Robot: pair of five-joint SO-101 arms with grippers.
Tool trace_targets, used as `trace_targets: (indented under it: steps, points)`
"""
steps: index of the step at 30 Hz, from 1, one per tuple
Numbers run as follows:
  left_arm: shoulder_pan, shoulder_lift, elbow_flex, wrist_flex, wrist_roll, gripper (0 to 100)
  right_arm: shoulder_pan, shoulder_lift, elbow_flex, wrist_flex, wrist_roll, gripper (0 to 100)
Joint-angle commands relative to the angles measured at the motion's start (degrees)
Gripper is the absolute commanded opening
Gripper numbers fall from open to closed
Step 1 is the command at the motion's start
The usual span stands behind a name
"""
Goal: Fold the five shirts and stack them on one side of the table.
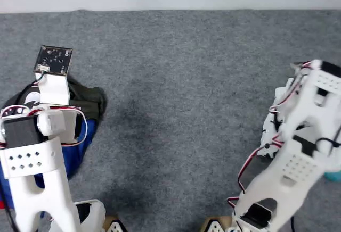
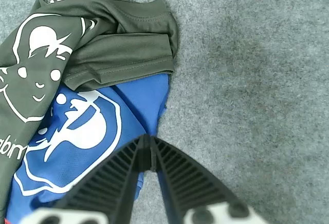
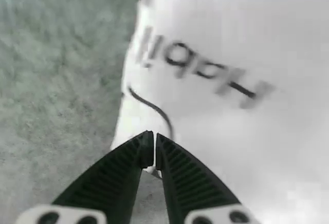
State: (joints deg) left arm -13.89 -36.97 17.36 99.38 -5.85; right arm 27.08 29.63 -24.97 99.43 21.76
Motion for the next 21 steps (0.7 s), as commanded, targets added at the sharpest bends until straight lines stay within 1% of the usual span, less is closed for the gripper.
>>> trace_targets:
  steps: [1,7,11,14,21]
  points:
    - [-0.4,-0.7,-0.2,1.1,-0.4,1,3.7,-9.3,-2.7,-4.7,0.6,1.0]
    - [-0.4,-0.7,-0.2,1.1,-0.4,1,10.5,-9.6,-2.4,-16.9,0.9,1.0]
    - [-0.3,-0.7,-0.2,1.1,-0.4,1,13.6,-5.6,-2.4,-22.9,7.2,1.0]
    - [-0.3,-0.7,0.0,1.1,-0.4,1,14.1,-2.2,-2.4,-27.2,9.7,1.0]
    - [-0.2,-1.1,2.4,1.0,-0.4,1,13.8,4.0,-2.4,-39.5,9.8,1.0]
